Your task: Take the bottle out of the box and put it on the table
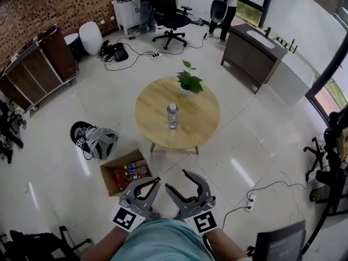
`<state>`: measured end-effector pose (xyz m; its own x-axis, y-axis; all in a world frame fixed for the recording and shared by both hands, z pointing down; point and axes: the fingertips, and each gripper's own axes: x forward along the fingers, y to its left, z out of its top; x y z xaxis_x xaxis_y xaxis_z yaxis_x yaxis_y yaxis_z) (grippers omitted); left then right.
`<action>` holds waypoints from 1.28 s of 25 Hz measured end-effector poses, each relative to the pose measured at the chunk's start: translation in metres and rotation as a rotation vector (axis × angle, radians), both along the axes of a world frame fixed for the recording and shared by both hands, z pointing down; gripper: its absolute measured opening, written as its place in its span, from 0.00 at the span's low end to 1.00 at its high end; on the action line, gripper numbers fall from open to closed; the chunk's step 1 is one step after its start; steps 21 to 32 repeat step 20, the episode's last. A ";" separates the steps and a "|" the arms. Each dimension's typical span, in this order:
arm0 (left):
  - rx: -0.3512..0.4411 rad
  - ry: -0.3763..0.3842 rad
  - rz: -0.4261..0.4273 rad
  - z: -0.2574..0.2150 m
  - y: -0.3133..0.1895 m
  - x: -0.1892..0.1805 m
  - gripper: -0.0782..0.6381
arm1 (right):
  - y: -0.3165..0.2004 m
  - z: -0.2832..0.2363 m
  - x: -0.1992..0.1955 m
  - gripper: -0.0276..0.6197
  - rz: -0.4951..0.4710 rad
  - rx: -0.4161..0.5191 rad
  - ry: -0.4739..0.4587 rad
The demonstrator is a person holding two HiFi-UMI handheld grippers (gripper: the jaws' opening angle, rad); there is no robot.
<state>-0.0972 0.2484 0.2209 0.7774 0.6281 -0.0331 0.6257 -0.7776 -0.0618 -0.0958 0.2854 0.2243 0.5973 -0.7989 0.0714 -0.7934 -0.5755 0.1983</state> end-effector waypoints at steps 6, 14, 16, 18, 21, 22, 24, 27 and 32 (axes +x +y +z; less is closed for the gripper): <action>-0.007 0.005 -0.009 -0.003 0.003 -0.012 0.12 | -0.002 -0.008 -0.011 0.45 -0.019 0.007 0.022; -0.022 0.017 -0.013 -0.007 0.006 -0.023 0.12 | 0.003 -0.014 -0.027 0.43 -0.021 0.044 0.021; -0.027 0.021 -0.014 -0.008 0.006 -0.027 0.12 | 0.002 -0.026 -0.029 0.43 -0.006 0.126 0.025; -0.031 0.024 -0.016 -0.009 0.006 -0.029 0.12 | 0.001 -0.028 -0.032 0.43 -0.010 0.122 0.030; -0.038 0.027 -0.023 -0.010 0.004 -0.030 0.12 | 0.000 -0.025 -0.035 0.42 -0.021 0.089 0.032; -0.038 0.027 -0.023 -0.010 0.004 -0.030 0.12 | 0.000 -0.025 -0.035 0.42 -0.021 0.089 0.032; -0.038 0.027 -0.023 -0.010 0.004 -0.030 0.12 | 0.000 -0.025 -0.035 0.42 -0.021 0.089 0.032; -0.038 0.027 -0.023 -0.010 0.004 -0.030 0.12 | 0.000 -0.025 -0.035 0.42 -0.021 0.089 0.032; -0.038 0.027 -0.023 -0.010 0.004 -0.030 0.12 | 0.000 -0.025 -0.035 0.42 -0.021 0.089 0.032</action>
